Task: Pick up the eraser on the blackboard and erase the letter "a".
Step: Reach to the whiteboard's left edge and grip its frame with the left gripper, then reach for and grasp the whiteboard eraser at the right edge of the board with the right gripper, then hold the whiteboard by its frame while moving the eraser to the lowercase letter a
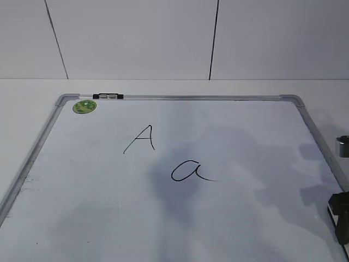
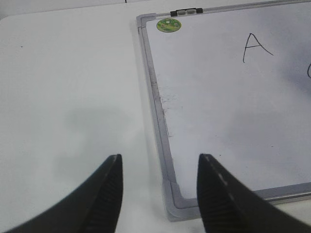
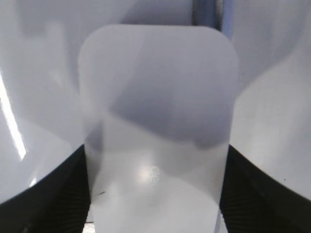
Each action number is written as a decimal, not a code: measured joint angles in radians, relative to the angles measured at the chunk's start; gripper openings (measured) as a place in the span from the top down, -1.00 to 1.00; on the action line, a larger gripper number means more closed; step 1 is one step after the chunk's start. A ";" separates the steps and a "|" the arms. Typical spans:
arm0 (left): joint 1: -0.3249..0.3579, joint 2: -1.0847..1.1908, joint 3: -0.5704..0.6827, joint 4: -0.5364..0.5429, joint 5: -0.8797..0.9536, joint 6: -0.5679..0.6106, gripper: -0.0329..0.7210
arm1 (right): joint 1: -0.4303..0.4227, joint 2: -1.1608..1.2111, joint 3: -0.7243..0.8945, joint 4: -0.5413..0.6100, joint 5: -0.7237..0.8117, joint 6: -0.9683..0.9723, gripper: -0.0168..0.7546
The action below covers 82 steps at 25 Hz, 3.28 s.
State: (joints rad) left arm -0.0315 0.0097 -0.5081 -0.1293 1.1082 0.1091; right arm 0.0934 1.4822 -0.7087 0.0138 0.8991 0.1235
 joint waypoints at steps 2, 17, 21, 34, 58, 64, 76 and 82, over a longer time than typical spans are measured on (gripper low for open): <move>0.000 0.000 0.000 0.000 0.000 0.000 -0.07 | 0.000 0.000 0.000 0.000 0.000 0.000 -0.51; 0.000 0.000 0.000 0.000 0.000 0.000 -0.07 | 0.000 0.000 0.000 0.000 0.004 0.000 -0.51; 0.000 0.000 0.000 0.000 0.000 0.000 -0.07 | 0.000 0.000 0.000 0.000 0.004 0.000 -0.51; 0.000 0.024 0.000 -0.071 -0.004 0.000 0.00 | 0.000 0.000 -0.001 0.000 0.004 0.000 -0.51; 0.000 1.231 -0.284 -0.207 -0.250 0.000 0.01 | 0.000 0.000 -0.001 0.000 0.006 -0.002 -0.51; 0.000 1.450 -0.395 -0.136 -0.288 0.000 0.02 | 0.000 0.000 -0.001 0.000 0.006 -0.002 -0.51; 0.000 1.739 -0.568 -0.120 -0.299 0.017 0.17 | 0.000 0.000 -0.002 0.000 0.008 -0.002 -0.51; 0.000 1.811 -0.593 -0.110 -0.304 0.021 0.17 | 0.000 0.000 -0.002 0.000 0.008 -0.002 -0.51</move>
State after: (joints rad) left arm -0.0315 1.8207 -1.1015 -0.2398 0.8047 0.1299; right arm 0.0934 1.4822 -0.7109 0.0138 0.9067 0.1218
